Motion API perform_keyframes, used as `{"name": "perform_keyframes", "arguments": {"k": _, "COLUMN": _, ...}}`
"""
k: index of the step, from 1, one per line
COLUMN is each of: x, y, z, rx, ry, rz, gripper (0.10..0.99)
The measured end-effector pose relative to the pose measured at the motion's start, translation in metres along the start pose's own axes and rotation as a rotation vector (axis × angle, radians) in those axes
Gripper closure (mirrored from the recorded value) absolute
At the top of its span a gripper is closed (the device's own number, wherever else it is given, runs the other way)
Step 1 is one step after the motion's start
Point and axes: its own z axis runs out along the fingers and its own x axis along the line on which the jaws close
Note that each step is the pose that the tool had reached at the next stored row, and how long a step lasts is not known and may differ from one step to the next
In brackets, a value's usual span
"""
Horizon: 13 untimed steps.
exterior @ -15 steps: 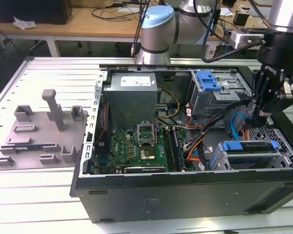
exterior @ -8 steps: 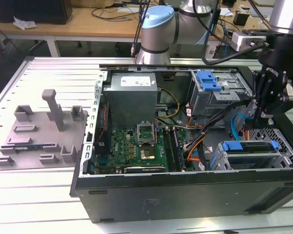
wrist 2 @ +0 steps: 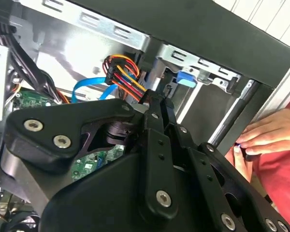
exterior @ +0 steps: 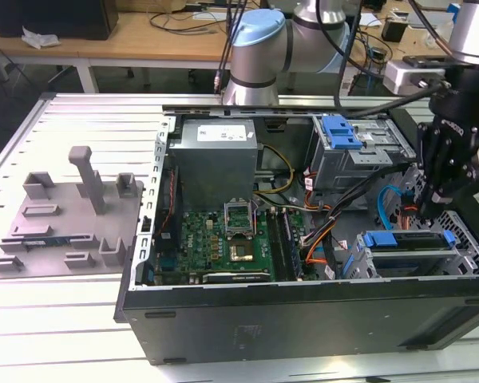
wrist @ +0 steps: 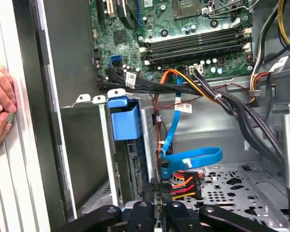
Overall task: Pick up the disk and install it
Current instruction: 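Insert the first disk wire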
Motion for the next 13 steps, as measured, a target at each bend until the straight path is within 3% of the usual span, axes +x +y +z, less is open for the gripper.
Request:
{"name": "perform_keyframes", "arguments": {"k": 3, "x": 0.0096, "y": -0.0009, "z": 0.0023, "rx": -0.004, "ry": -0.0272, "rz": 0.001, "gripper": 0.918}}
{"name": "perform_keyframes", "arguments": {"k": 5, "x": 0.0125, "y": -0.001, "z": 0.0036, "rx": -0.007, "ry": -0.0517, "rz": 0.002, "gripper": 0.918}}
{"name": "perform_keyframes", "arguments": {"k": 7, "x": 0.0142, "y": -0.001, "z": 0.0045, "rx": -0.009, "ry": -0.0685, "rz": 0.003, "gripper": 0.918}}
{"name": "perform_keyframes", "arguments": {"k": 11, "x": 0.0195, "y": -0.0015, "z": 0.0059, "rx": -0.015, "ry": -0.1109, "rz": 0.005, "gripper": 0.918}}
{"name": "perform_keyframes", "arguments": {"k": 13, "x": 0.0198, "y": -0.0015, "z": 0.006, "rx": -0.016, "ry": -0.1124, "rz": 0.005, "gripper": 0.918}}
